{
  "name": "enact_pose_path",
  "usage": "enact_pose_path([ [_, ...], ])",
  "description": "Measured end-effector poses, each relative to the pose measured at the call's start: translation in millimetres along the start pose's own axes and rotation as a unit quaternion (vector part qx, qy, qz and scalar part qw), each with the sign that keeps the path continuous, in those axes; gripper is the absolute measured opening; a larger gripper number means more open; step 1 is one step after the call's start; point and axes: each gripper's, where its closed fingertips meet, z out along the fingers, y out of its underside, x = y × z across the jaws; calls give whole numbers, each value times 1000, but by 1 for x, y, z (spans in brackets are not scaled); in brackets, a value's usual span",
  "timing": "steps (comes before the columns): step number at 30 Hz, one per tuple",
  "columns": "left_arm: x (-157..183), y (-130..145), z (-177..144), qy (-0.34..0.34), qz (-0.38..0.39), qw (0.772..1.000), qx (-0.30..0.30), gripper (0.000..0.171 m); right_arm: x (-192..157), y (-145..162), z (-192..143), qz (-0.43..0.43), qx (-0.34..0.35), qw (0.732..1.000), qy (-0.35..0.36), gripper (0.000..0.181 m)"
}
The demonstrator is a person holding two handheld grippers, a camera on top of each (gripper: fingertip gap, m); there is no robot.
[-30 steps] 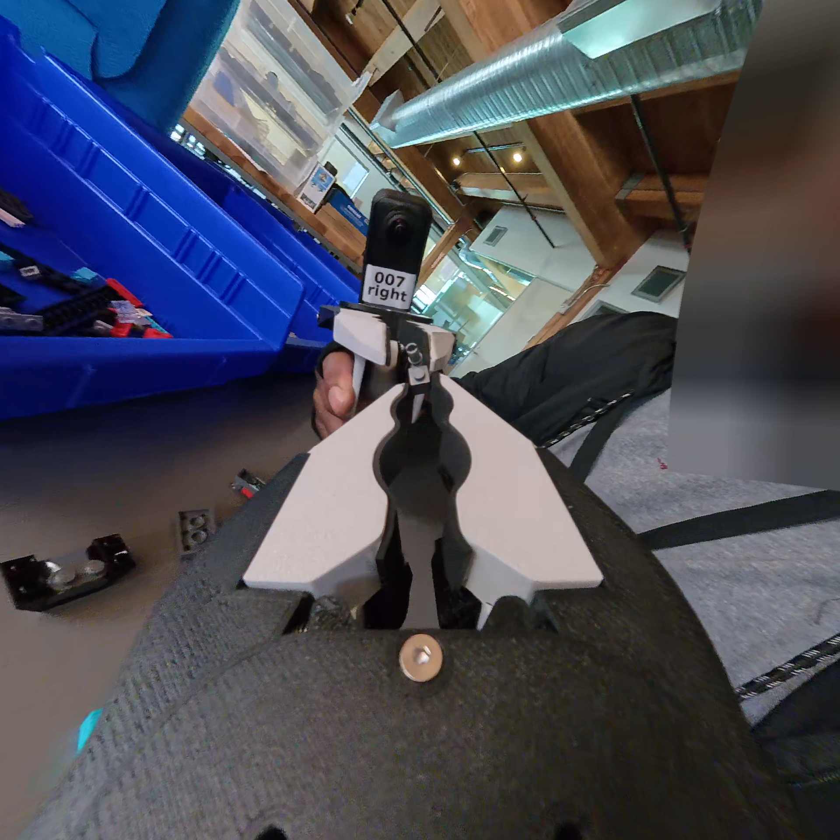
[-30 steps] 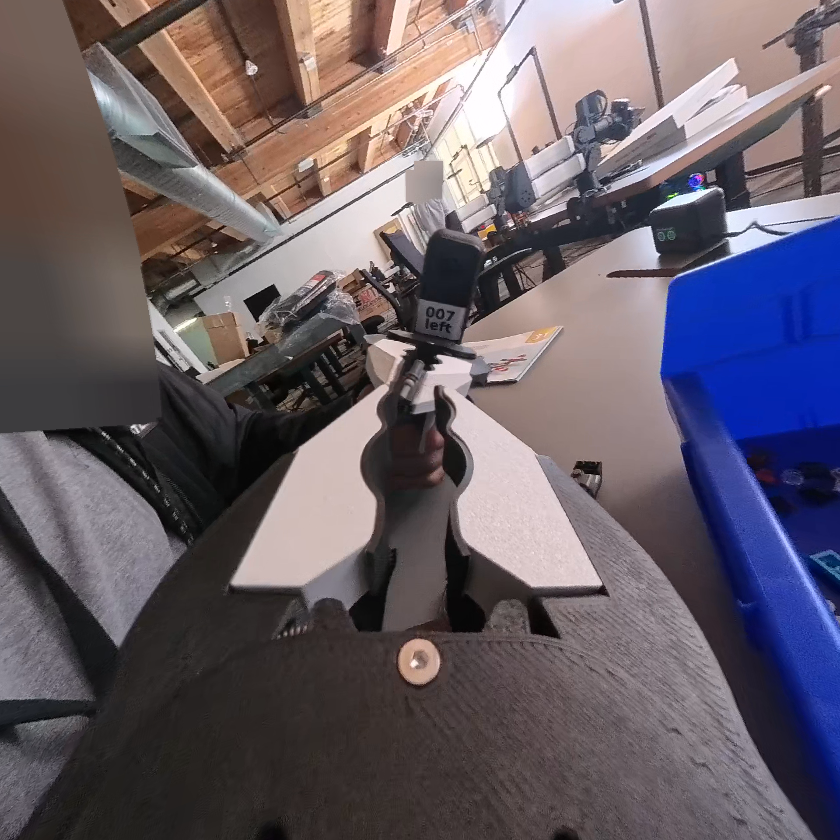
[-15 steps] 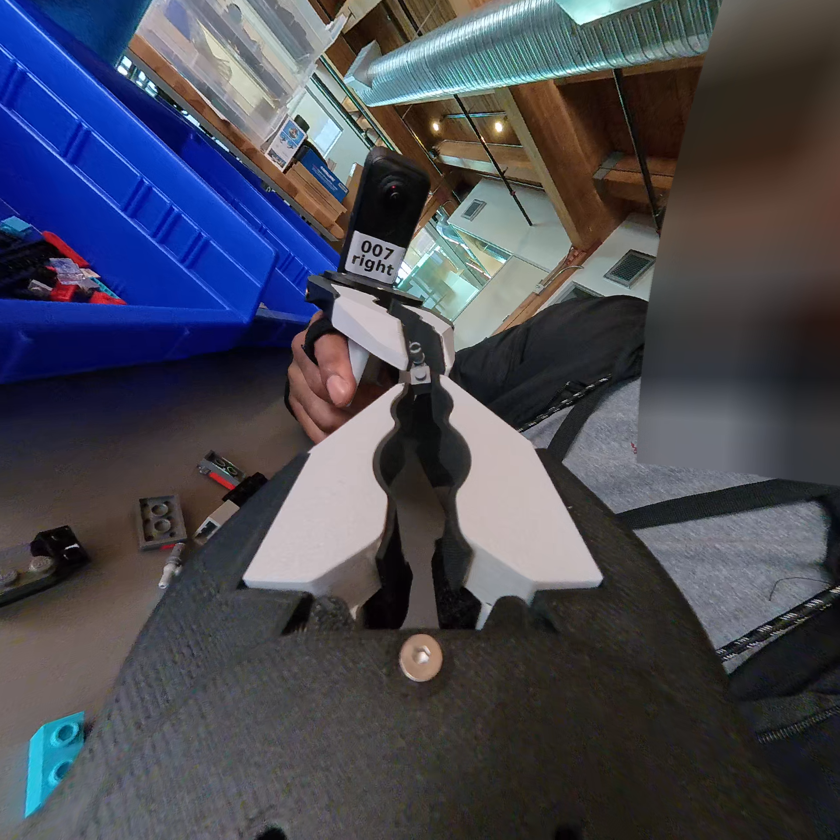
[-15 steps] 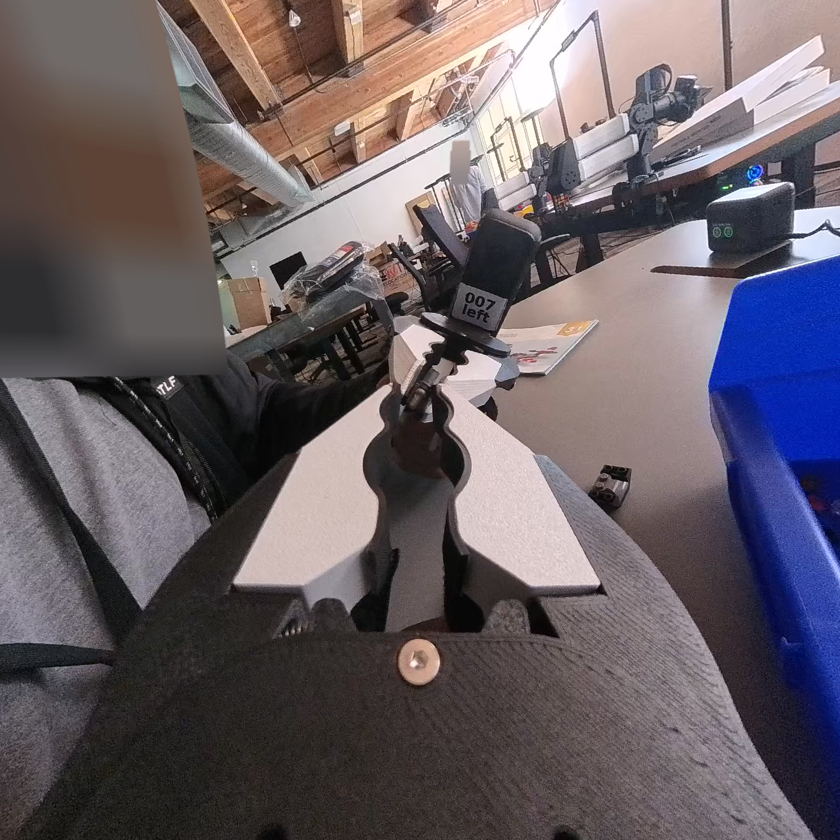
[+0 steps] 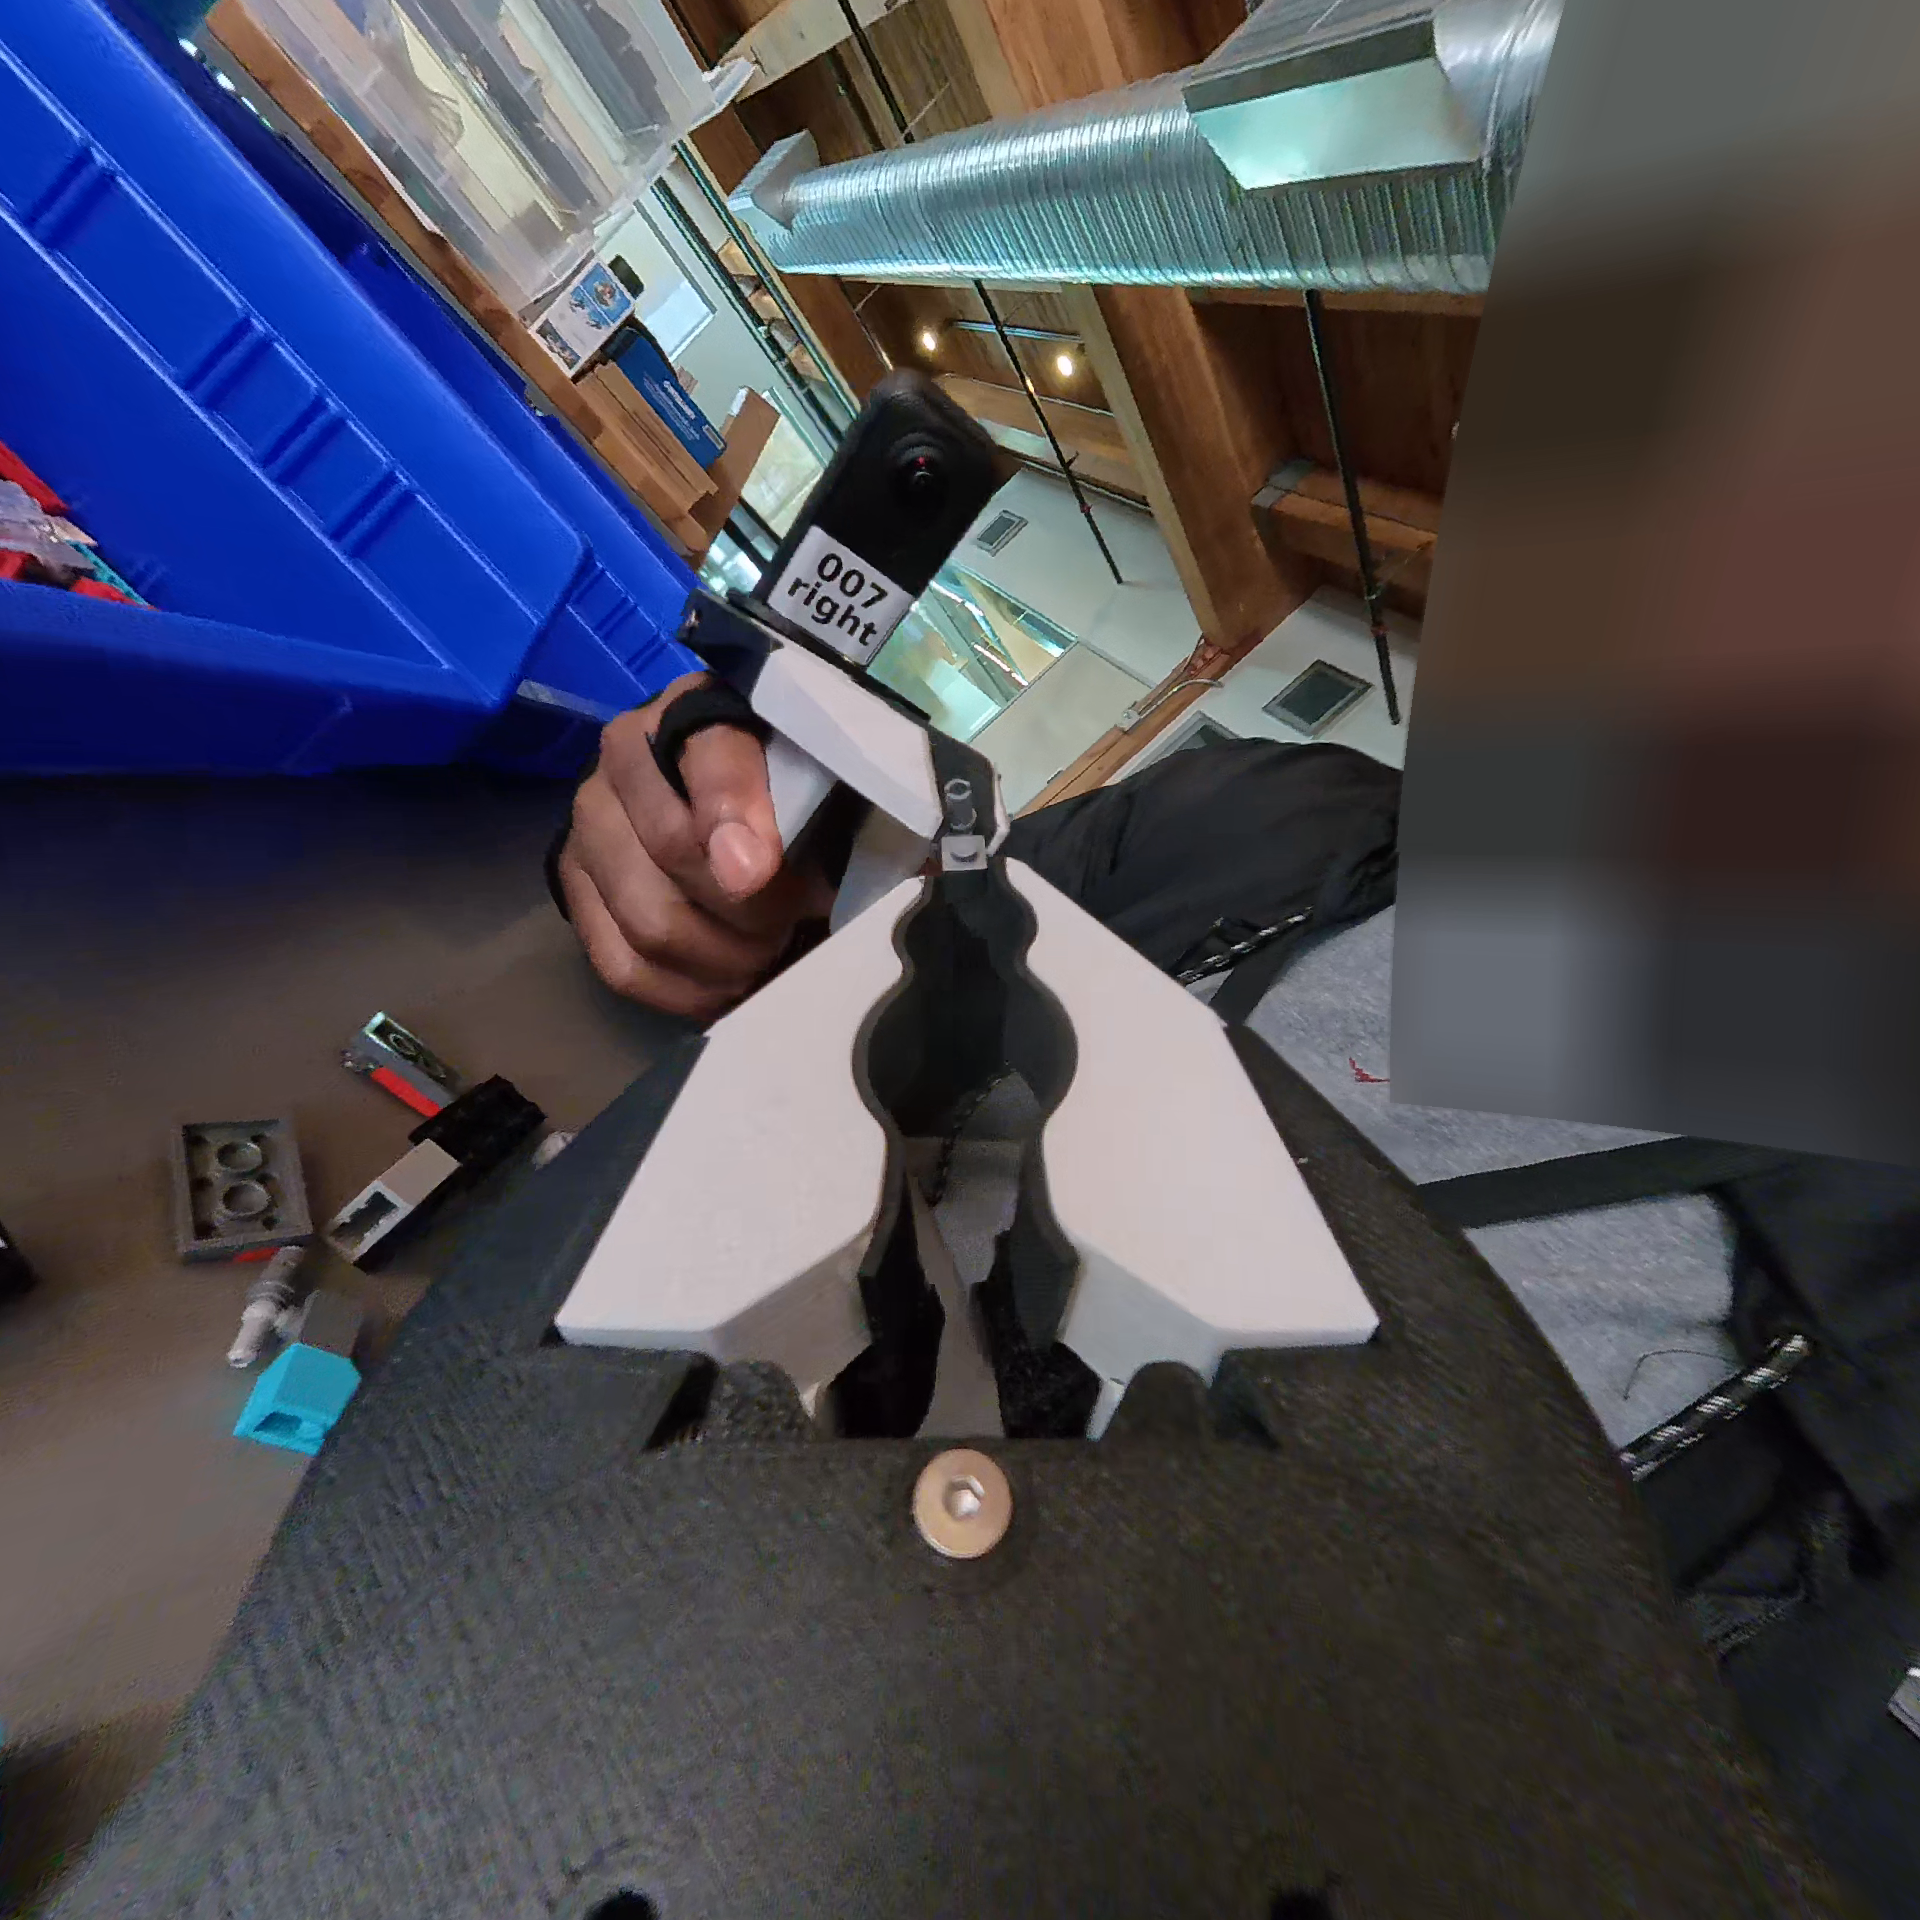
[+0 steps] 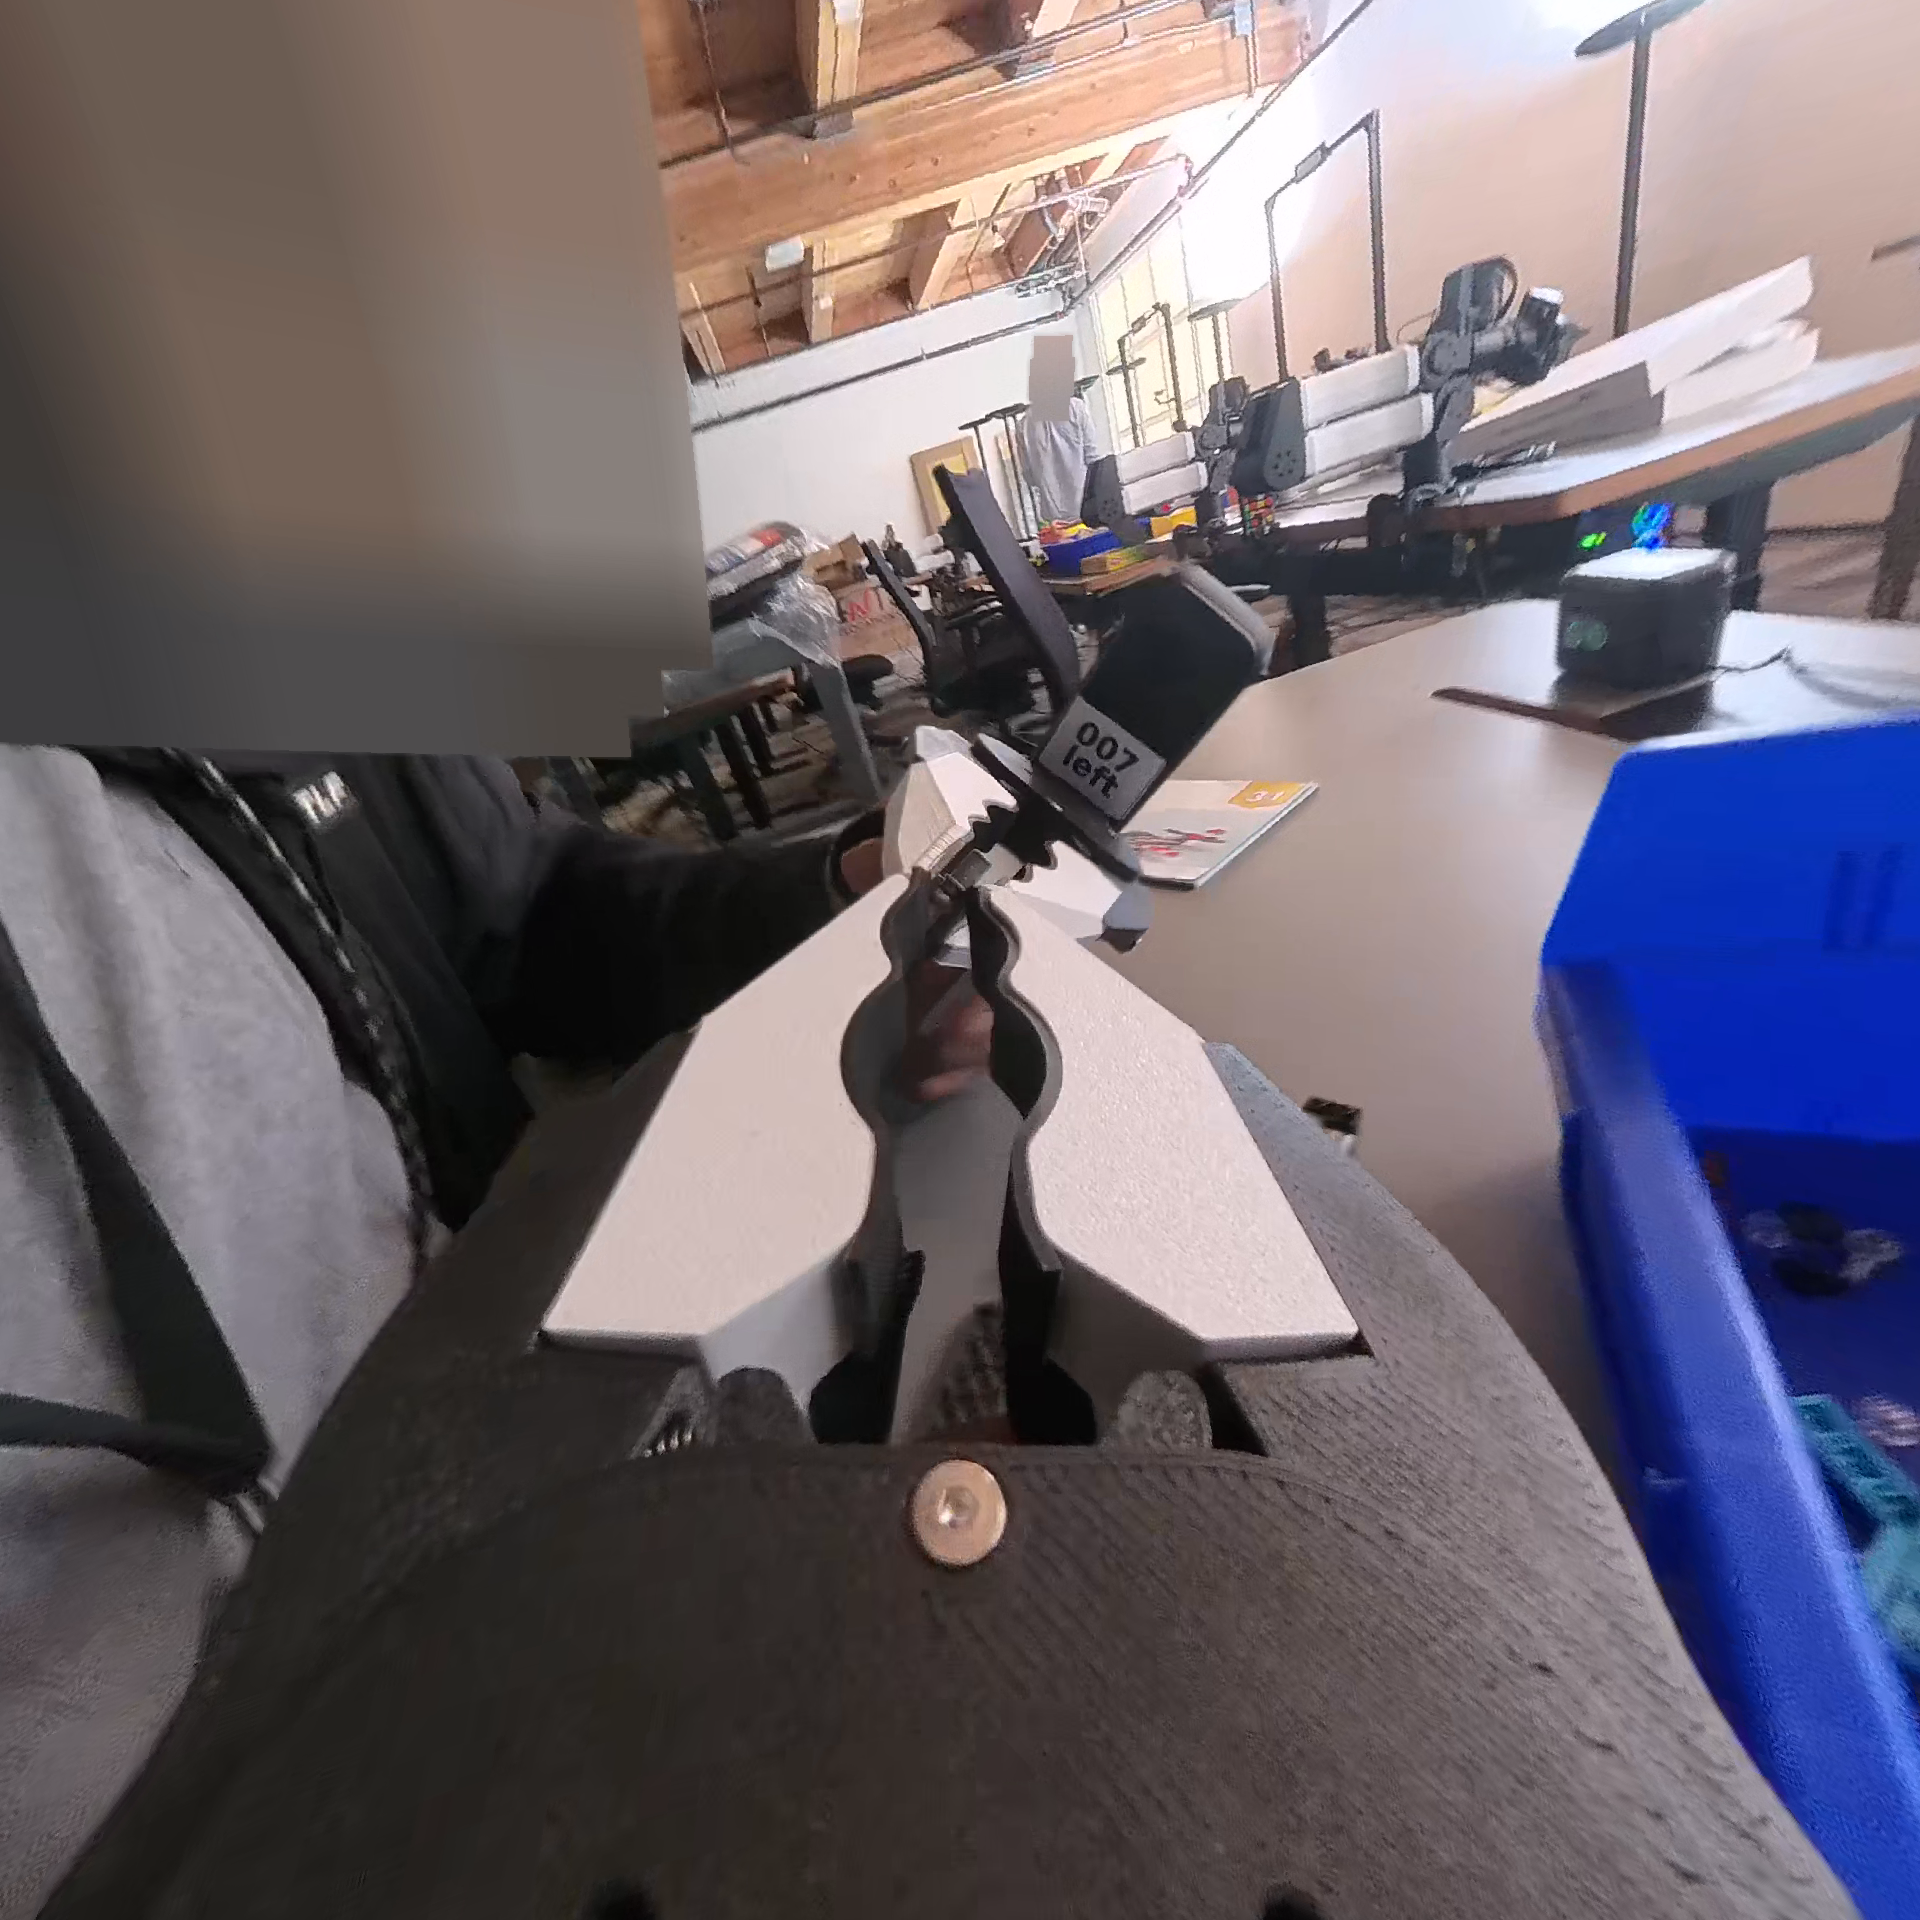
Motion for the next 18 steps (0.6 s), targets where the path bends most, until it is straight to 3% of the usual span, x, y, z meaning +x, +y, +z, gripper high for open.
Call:
enact_pose_path([
  [9,2,4,4,24,-41,999,-2,8,-5,1,-1,-137,-18,990,13,8],
  [18,-4,9,3,-17,-9,999,-30,7,-2,8,-1,-231,-58,971,38,13],
])
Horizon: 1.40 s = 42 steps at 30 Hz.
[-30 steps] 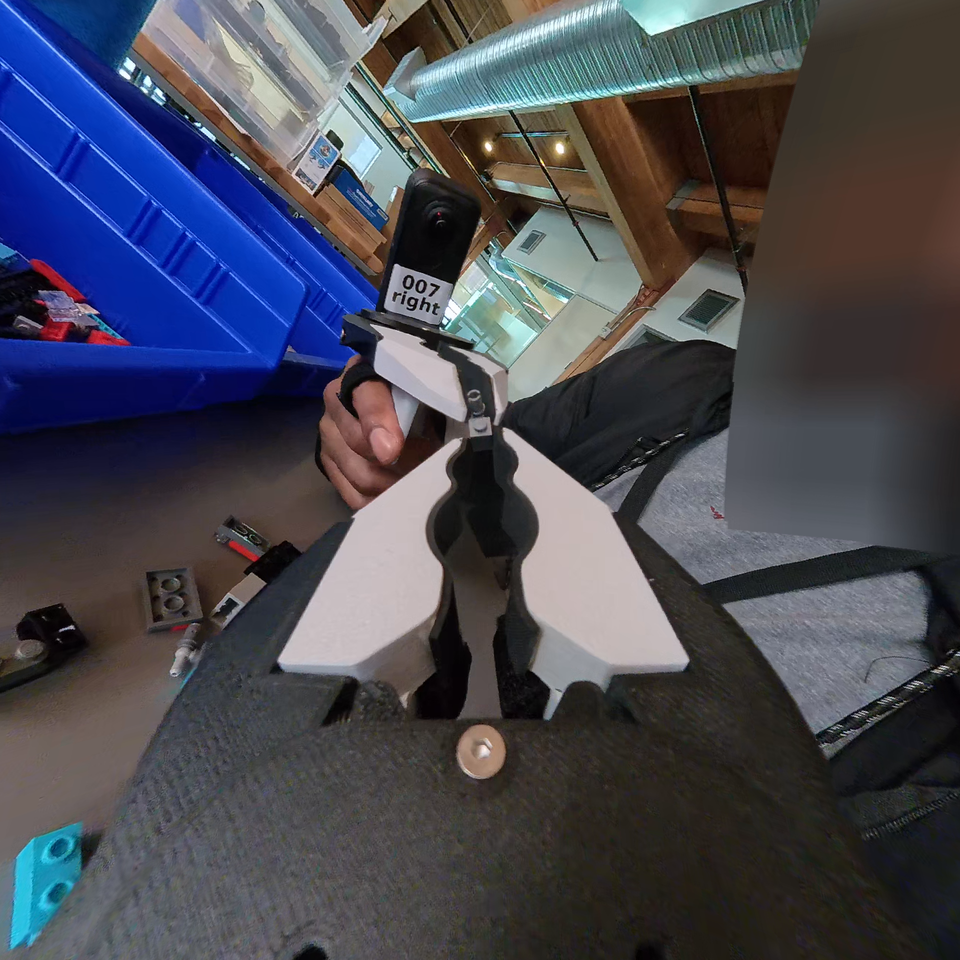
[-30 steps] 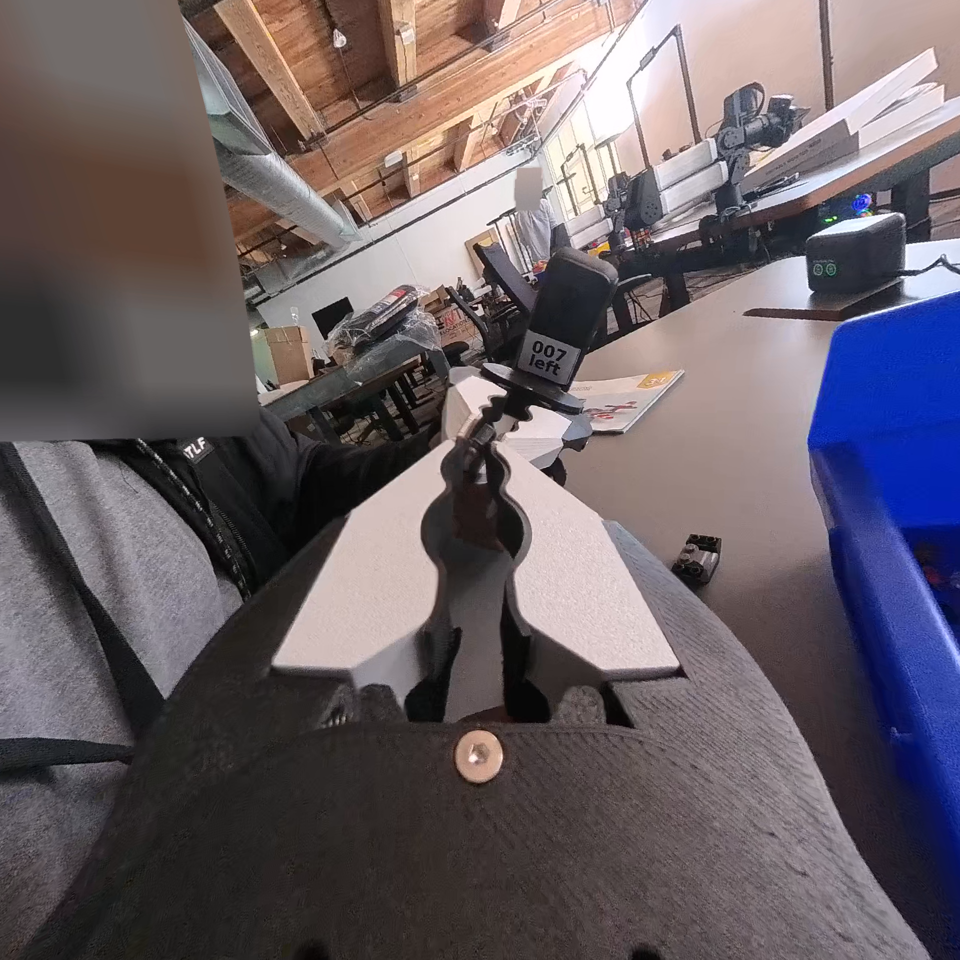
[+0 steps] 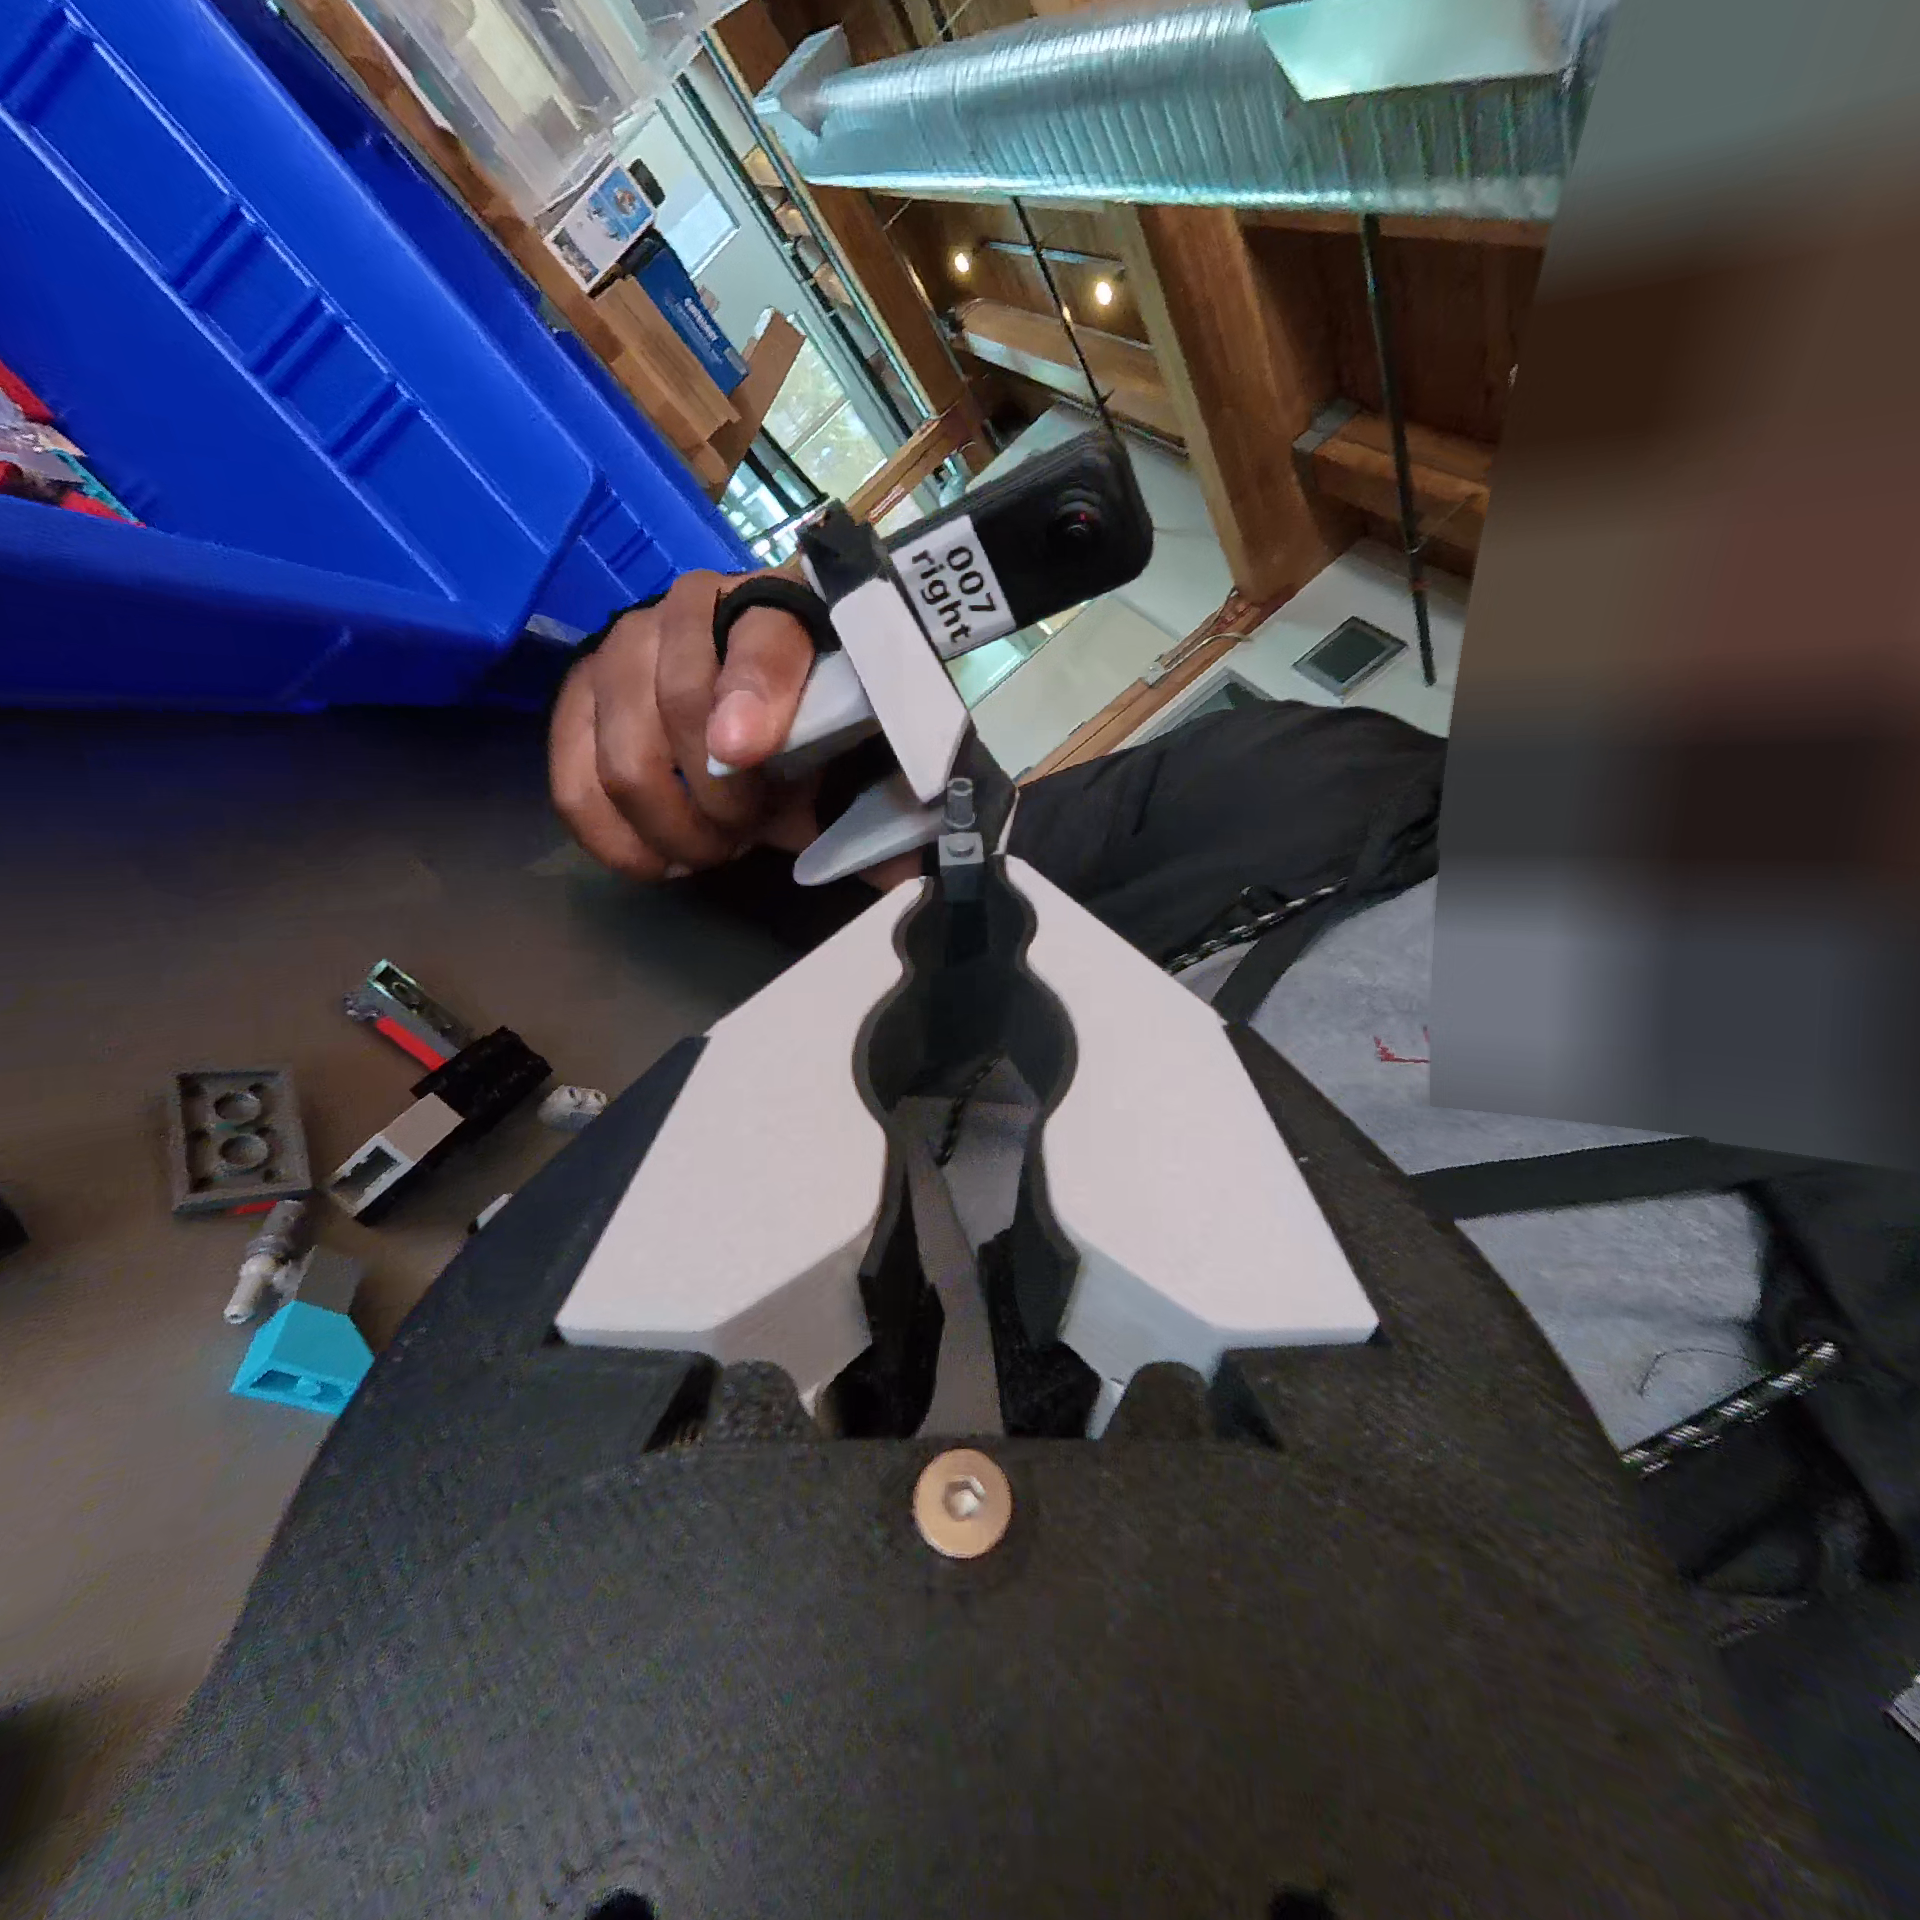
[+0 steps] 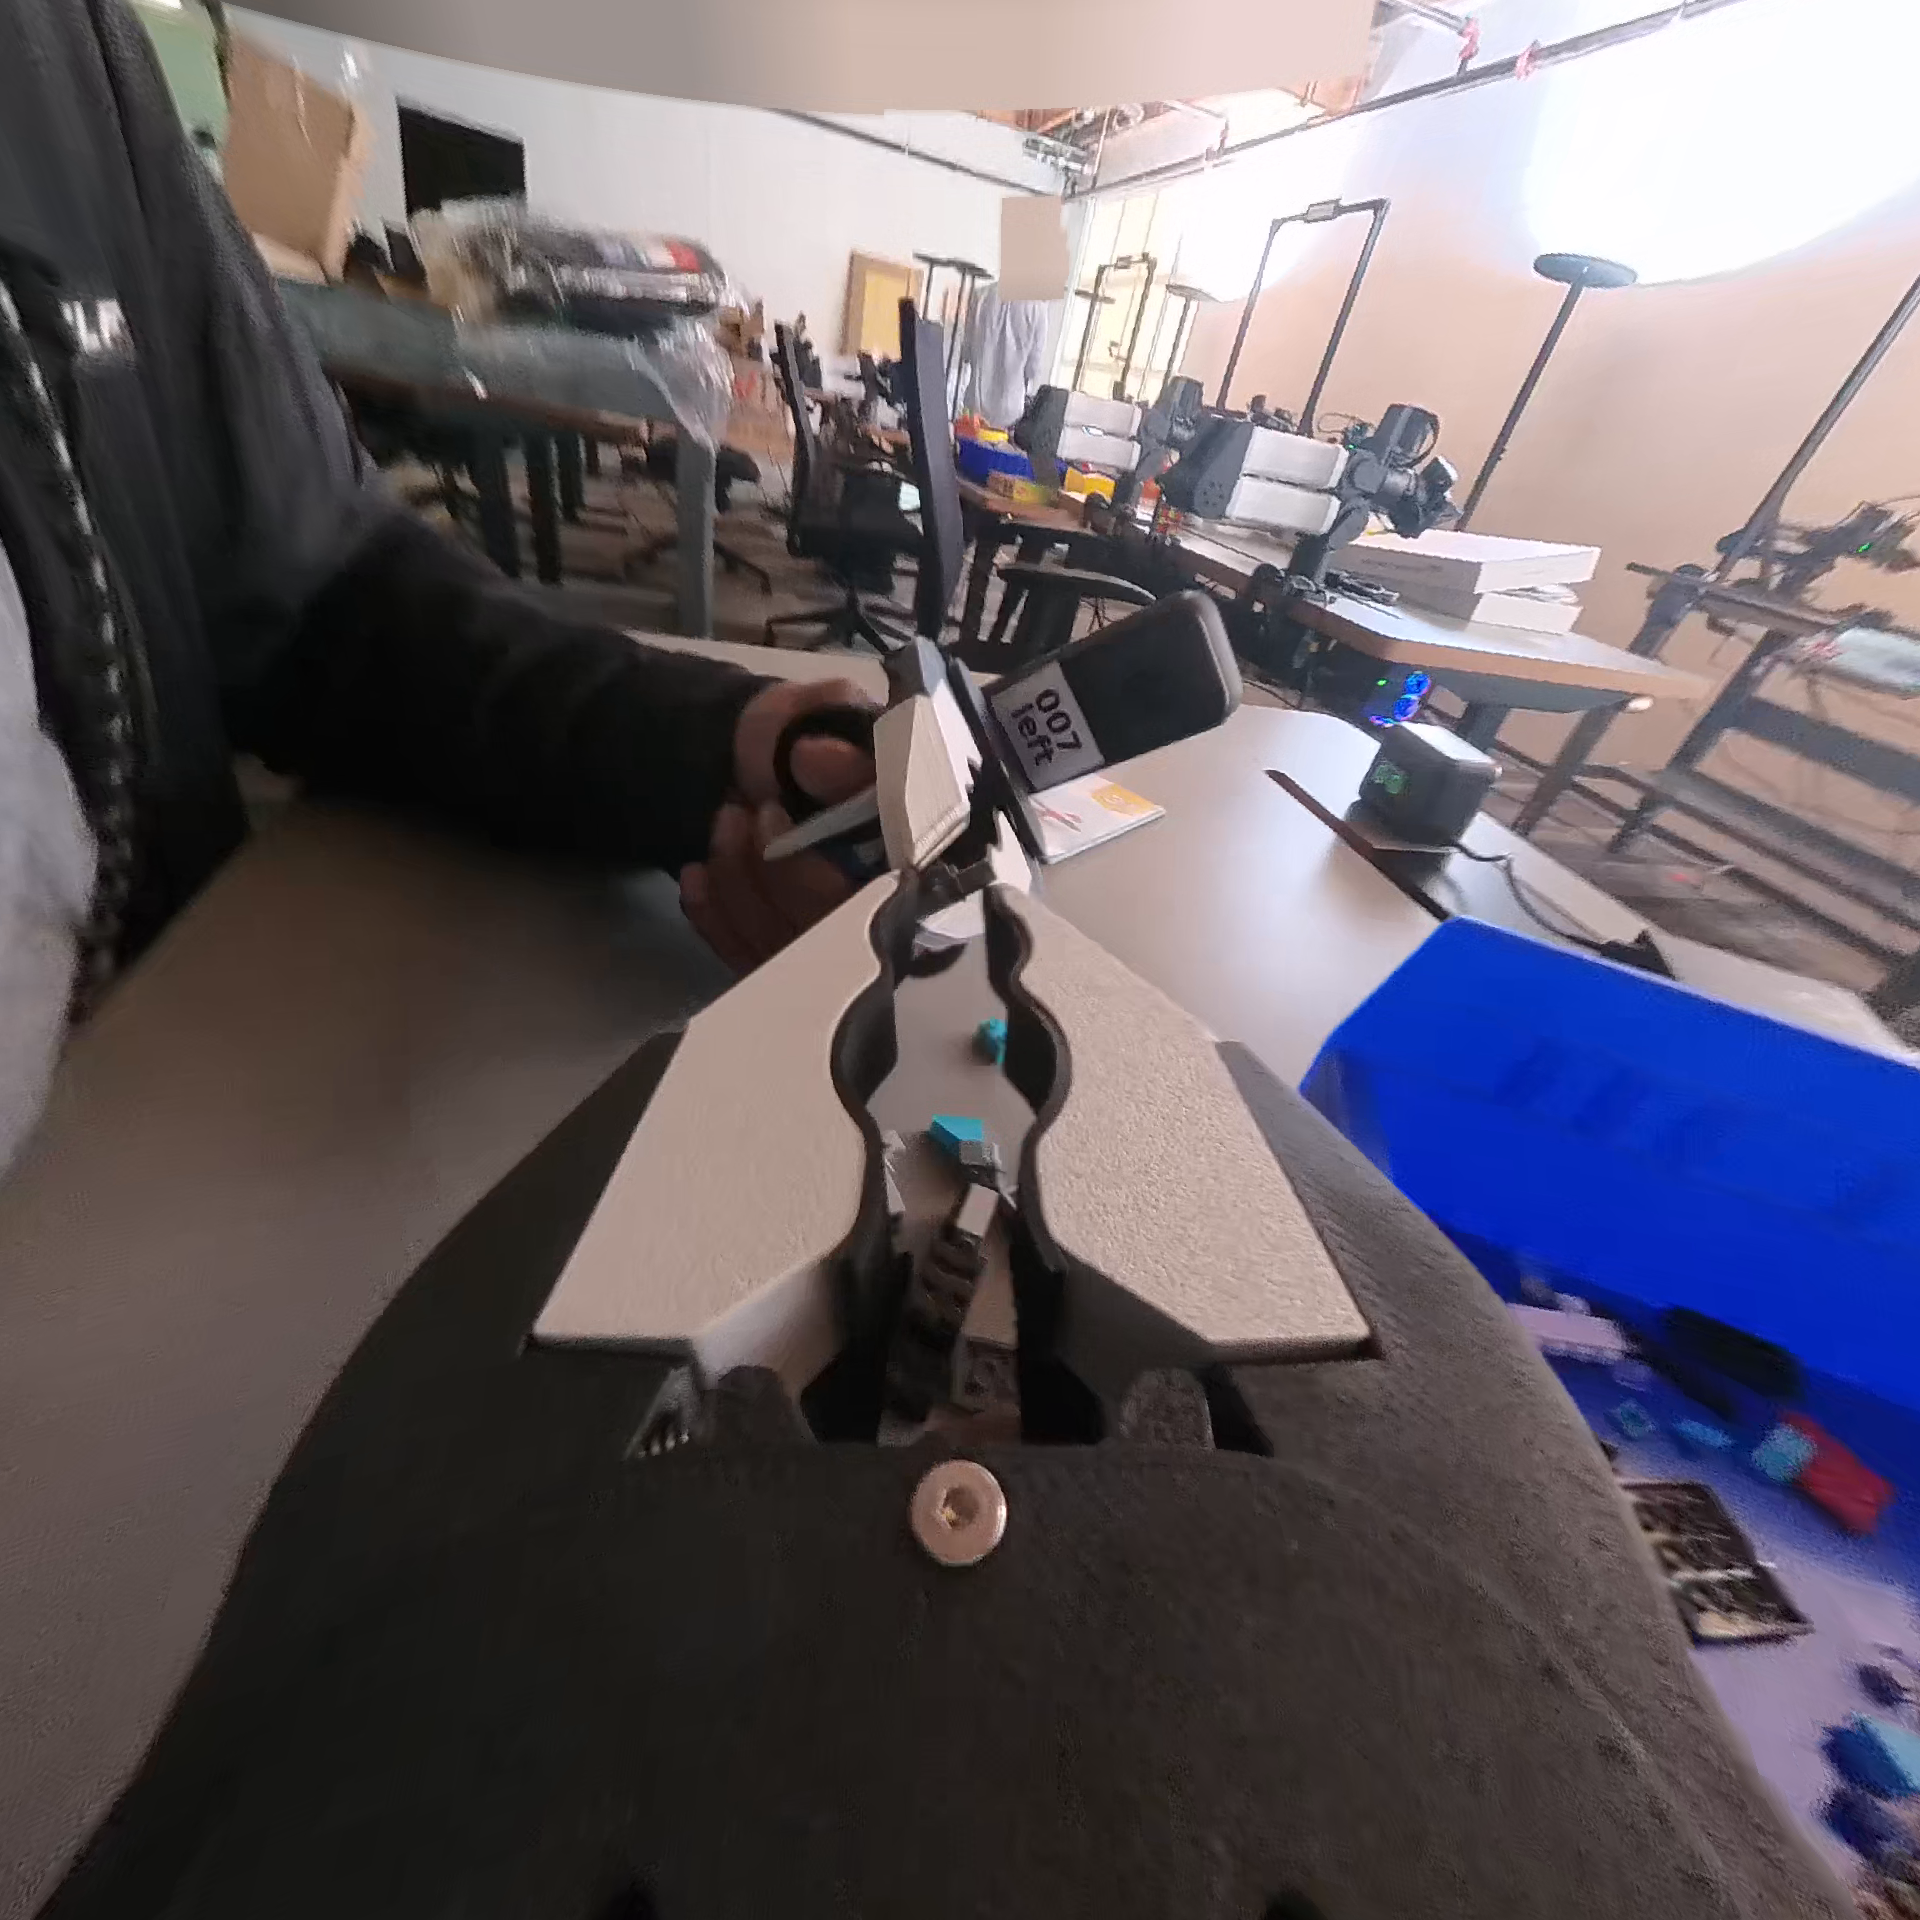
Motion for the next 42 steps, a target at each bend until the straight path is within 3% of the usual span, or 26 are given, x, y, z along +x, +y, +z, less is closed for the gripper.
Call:
enact_pose_path([
  [2,0,-1,-1,-3,0,1000,-1,8,0,0,-1,-17,-6,1000,3,30],
  [5,-2,0,-3,-13,-5,1000,-8,8,-2,6,-1,-55,-31,998,5,38],
  [15,-8,26,2,-23,-44,996,-80,8,-20,23,1,-117,-77,990,-23,32],
  [24,-12,27,2,-32,-46,995,-79,8,-23,27,-6,-121,-90,988,-31,20],
  [28,-17,22,0,-42,-45,996,-65,30,-24,26,-7,-112,-85,990,-33,20],
  [31,-14,22,2,-35,-36,997,-65,28,-24,26,-7,-112,-85,990,-31,20],
  [35,-12,23,5,-30,-30,997,-65,9,-24,26,-6,-112,-84,990,-30,20],
  [42,-11,27,7,-31,-18,997,-75,8,-29,25,-6,-114,-75,990,-39,28],
])
